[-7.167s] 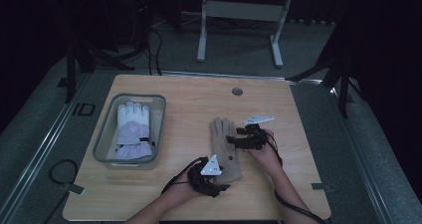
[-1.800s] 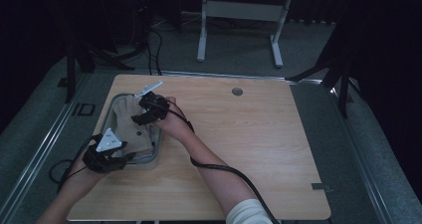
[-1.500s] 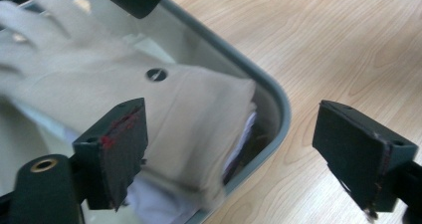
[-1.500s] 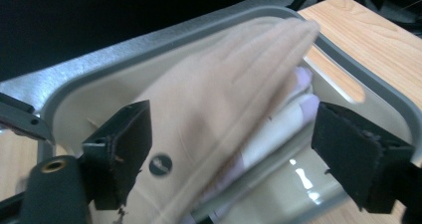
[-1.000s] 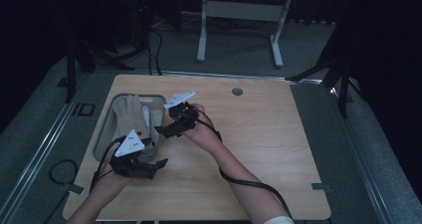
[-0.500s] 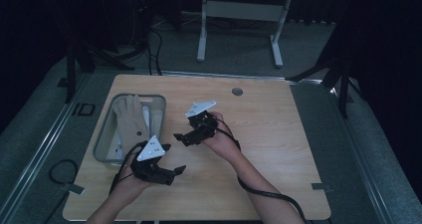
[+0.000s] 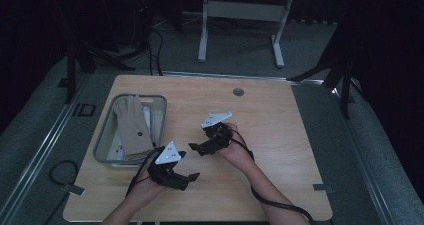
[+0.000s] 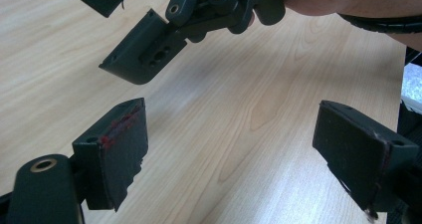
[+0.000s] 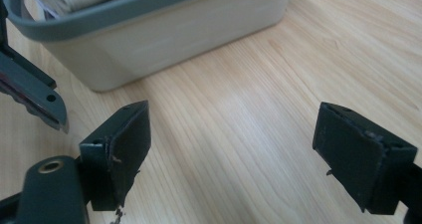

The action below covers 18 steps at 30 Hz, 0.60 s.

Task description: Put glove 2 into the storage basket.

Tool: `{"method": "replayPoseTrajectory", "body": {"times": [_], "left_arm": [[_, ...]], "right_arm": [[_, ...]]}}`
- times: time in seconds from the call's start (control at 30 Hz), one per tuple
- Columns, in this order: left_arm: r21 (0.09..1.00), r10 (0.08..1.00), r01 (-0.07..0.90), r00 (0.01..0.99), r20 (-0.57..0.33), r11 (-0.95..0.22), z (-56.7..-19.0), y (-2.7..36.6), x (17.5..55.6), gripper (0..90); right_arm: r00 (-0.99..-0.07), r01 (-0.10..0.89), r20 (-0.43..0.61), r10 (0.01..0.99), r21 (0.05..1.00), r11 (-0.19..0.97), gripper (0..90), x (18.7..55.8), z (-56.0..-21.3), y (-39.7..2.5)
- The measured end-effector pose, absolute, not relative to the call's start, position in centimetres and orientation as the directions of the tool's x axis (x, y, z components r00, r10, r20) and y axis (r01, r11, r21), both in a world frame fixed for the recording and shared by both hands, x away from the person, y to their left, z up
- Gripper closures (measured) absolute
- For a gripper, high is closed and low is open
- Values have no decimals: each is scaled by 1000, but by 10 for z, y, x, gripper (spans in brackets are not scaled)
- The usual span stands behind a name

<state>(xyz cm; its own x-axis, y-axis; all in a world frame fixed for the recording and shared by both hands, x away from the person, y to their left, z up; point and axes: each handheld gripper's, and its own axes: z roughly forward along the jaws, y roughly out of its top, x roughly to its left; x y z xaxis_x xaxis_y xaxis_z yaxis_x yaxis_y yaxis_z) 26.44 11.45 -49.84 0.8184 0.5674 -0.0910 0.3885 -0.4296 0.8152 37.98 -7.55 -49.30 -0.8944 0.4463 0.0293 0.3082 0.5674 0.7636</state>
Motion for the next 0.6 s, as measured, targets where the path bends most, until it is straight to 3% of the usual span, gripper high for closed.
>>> {"method": "replayPoseTrajectory", "body": {"times": [0.6], "left_arm": [[811,511,386,850,-128,-440,-525,88,271,145]], "right_arm": [[-867,365,71,493,764,533,153,371,-522,-123]]}}
